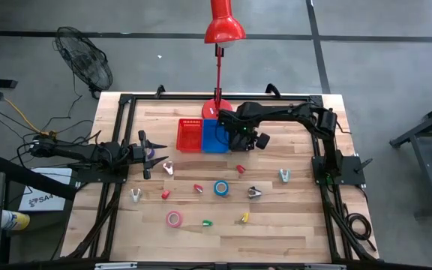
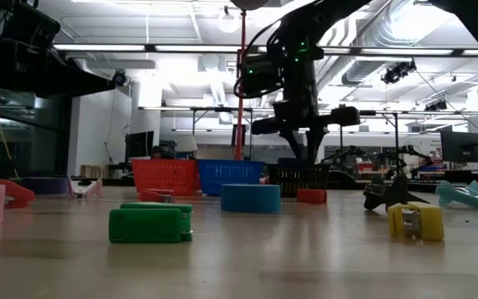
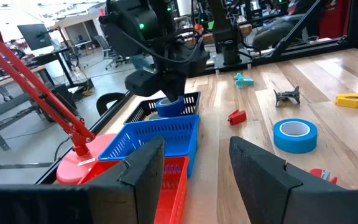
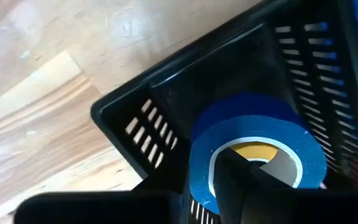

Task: Pick and place Stapler, Stapler remover, tape
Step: Put the blue tape into the black basket

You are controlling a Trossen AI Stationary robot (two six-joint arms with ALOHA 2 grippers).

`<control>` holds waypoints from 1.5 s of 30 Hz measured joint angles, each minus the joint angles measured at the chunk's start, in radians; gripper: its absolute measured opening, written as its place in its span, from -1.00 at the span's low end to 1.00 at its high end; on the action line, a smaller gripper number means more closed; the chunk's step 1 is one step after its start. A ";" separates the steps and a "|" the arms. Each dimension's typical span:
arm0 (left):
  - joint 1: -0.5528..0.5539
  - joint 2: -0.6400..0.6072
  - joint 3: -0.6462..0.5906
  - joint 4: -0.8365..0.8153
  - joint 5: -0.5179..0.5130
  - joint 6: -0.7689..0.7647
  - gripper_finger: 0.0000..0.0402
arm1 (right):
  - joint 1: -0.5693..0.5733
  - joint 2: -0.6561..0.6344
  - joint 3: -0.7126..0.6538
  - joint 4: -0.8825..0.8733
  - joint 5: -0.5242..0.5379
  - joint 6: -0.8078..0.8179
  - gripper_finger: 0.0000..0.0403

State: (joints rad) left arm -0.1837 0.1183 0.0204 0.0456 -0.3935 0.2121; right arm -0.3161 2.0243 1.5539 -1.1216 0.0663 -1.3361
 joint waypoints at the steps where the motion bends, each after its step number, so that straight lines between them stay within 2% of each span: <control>1: 0.000 0.000 0.000 0.000 0.000 0.000 -0.11 | 0.001 0.000 0.000 0.000 -0.006 0.000 -0.80; 21: 0.000 0.000 0.000 0.000 0.000 0.000 -0.11 | 0.002 0.000 0.000 -0.004 -0.050 0.001 -0.78; 34: 0.000 0.000 0.000 0.000 0.000 0.000 -0.11 | 0.002 0.000 0.000 -0.003 -0.058 0.124 -0.78; 40: 0.000 0.000 0.000 0.000 0.000 0.000 -0.11 | 0.002 0.000 0.000 -0.003 -0.106 0.200 -0.78; 45: 0.000 0.000 0.000 0.000 0.000 0.000 -0.11 | 0.002 0.000 0.000 -0.001 -0.123 0.234 -0.62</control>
State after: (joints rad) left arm -0.1836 0.1181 0.0204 0.0460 -0.3931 0.2122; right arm -0.3138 2.0243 1.5543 -1.1224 -0.0562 -1.1024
